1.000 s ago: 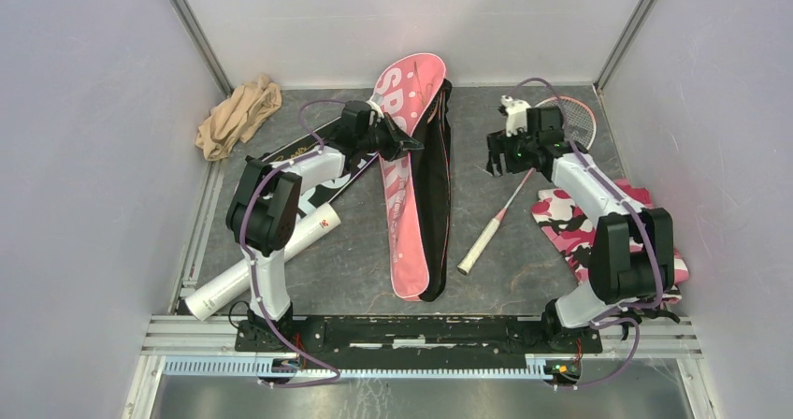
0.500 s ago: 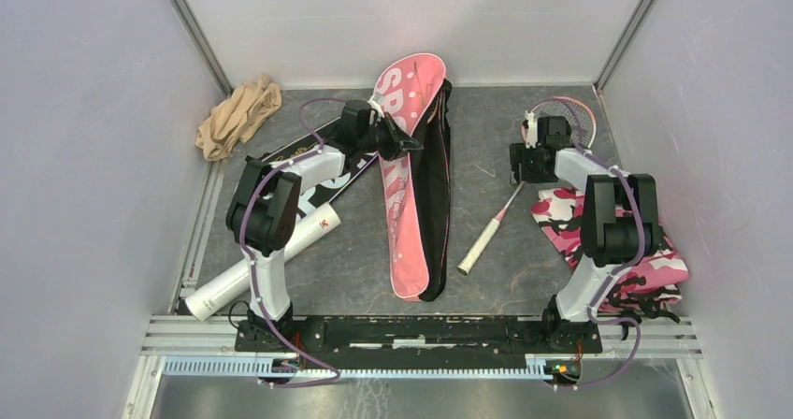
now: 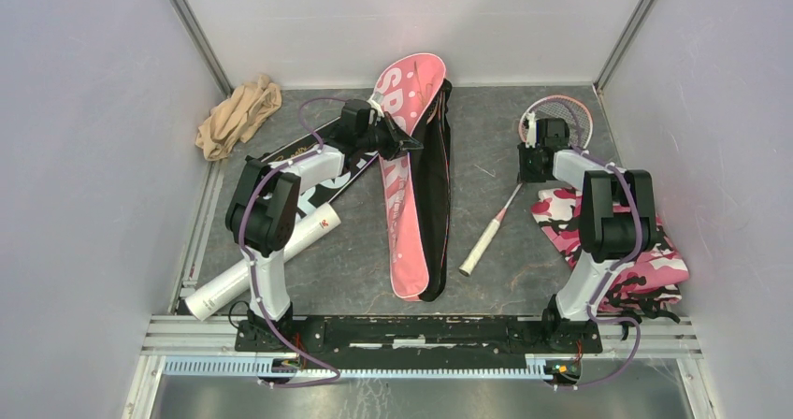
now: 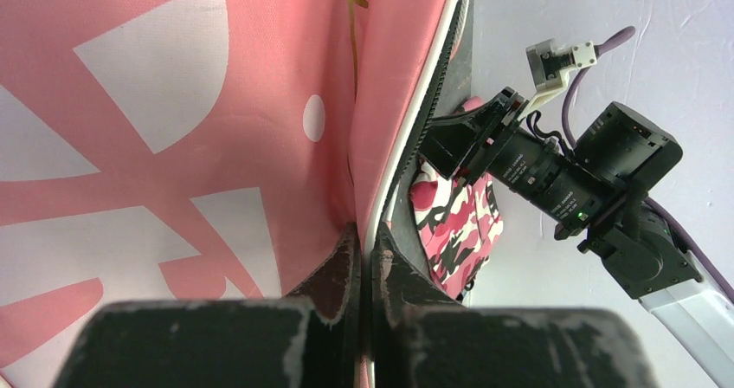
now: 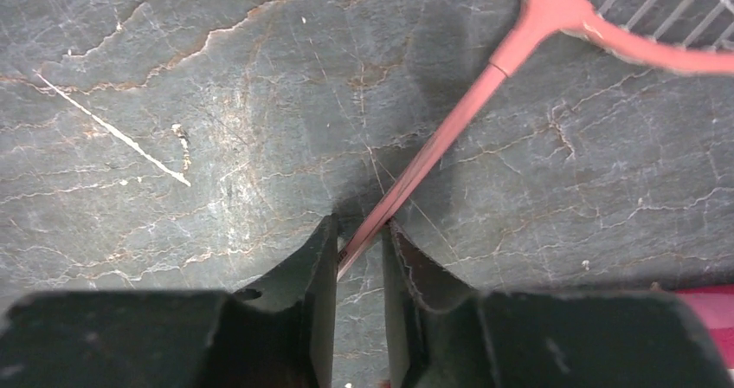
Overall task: Pack up the badminton gear
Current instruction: Pick up the racket from the center of the board.
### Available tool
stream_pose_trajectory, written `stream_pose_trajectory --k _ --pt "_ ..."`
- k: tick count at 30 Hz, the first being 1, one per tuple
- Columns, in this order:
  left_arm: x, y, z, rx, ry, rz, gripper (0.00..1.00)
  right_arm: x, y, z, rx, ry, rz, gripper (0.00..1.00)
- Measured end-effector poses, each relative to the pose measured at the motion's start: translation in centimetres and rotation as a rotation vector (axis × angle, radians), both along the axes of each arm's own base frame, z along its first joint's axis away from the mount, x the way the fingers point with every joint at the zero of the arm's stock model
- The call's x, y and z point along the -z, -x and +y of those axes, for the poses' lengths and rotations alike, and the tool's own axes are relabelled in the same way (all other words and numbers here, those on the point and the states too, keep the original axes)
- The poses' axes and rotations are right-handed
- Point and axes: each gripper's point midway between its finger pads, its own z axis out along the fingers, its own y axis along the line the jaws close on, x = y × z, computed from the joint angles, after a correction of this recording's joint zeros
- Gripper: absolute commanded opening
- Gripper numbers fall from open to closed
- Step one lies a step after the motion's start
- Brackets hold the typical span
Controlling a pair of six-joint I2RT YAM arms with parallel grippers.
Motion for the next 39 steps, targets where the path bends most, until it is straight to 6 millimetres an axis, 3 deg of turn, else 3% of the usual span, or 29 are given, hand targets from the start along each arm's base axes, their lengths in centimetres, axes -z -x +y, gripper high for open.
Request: stream_pose_trajectory --k 11,16,26,34,39 --pt "0.0 0.1 0.1 0.002 -0.006 -0.003 0.02 -0.1 1.0 1.6 -0.105 -0.020 0.021 0.11" --pt "0.0 0.1 0.1 0.004 -0.012 -0.007 0.02 -0.1 2.2 2.5 -0.200 -0.005 0.082 0.17" --pt "-1.5 0.4 0.5 0.004 -0.020 -0.050 0.02 0.1 1.7 3.2 -0.265 -0.012 0.100 0.26" --pt "-2.1 0.4 0.9 -0.015 -0.030 -0.071 0.02 0.1 1.5 3.1 -0.276 -0.004 0.093 0.01" --pt "-1.8 0.2 1.3 -0.033 -0.059 -0.078 0.02 0.0 1.4 3.1 -0.273 -0.007 0.091 0.00"
